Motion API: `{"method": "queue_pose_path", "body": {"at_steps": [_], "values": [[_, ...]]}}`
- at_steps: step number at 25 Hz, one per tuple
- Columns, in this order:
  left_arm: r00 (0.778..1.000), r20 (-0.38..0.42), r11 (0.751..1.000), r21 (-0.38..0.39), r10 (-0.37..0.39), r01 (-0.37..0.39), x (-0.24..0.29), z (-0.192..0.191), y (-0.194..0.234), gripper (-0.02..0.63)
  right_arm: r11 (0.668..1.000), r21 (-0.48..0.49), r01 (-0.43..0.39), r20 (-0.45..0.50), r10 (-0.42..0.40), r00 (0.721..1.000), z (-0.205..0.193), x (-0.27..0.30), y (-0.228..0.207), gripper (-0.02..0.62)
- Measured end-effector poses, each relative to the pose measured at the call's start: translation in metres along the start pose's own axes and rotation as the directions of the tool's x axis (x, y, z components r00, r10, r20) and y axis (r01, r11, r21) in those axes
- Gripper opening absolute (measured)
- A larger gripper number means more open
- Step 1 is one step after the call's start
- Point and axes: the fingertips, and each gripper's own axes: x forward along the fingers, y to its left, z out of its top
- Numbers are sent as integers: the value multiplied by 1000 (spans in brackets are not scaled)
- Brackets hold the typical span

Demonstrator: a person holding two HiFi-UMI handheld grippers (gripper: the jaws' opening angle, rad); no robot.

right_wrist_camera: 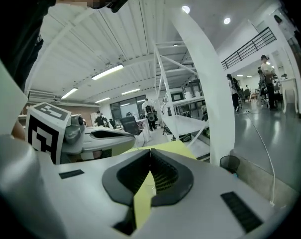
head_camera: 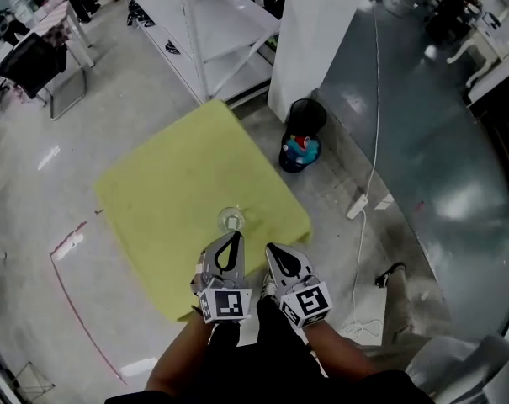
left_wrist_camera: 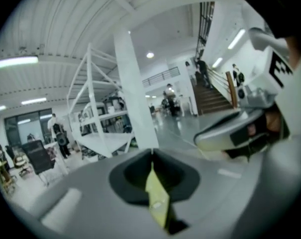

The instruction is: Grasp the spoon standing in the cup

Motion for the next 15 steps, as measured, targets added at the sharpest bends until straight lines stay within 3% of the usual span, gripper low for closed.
{"method": "queue_pose_path", "body": {"at_steps": [6, 12, 15], "values": [[993, 113, 995, -97, 30, -19, -26, 38, 24, 12, 998, -58, 30, 66, -27, 997, 39, -10, 9, 8], [991, 128, 982, -186, 35, -10, -53, 54, 45, 12, 992, -81, 95, 161, -81, 984, 84, -22, 20, 8], [987, 159, 972, -234, 11, 27, -65, 60, 50, 12, 987, -134, 84, 202, -56, 978, 106, -22, 32, 8]]}}
